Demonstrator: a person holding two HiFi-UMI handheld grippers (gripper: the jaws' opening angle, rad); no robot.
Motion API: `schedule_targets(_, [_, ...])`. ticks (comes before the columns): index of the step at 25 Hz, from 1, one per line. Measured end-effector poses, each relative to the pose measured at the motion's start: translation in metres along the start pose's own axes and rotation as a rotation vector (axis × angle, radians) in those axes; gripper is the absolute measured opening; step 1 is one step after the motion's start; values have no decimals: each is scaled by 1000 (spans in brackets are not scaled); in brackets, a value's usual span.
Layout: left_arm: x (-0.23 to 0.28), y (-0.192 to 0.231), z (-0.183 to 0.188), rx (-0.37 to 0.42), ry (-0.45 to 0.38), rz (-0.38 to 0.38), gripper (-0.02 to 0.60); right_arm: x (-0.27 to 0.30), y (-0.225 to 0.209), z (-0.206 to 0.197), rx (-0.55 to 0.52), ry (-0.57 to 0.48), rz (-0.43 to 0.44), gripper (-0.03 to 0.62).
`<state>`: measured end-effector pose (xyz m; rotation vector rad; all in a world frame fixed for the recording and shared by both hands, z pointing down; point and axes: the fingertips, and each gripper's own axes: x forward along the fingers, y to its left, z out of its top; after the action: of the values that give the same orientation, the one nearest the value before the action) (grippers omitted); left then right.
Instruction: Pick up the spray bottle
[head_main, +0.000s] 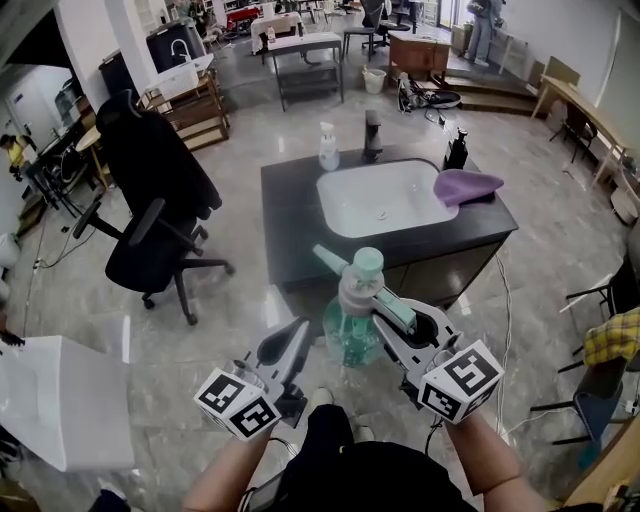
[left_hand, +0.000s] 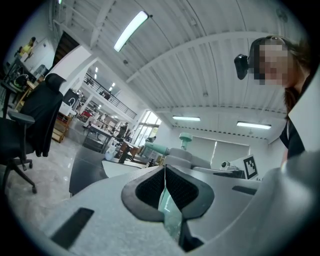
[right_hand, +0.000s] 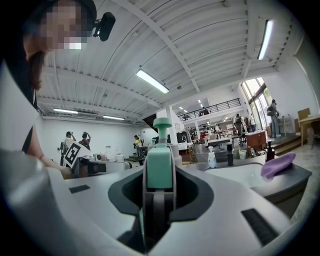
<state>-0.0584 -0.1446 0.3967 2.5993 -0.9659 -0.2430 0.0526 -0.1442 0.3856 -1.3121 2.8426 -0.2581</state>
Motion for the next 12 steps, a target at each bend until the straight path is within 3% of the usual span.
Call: schedule_targets(12, [-4, -19, -4, 6, -5, -5, 8, -21, 3, -1, 4, -6, 4, 89])
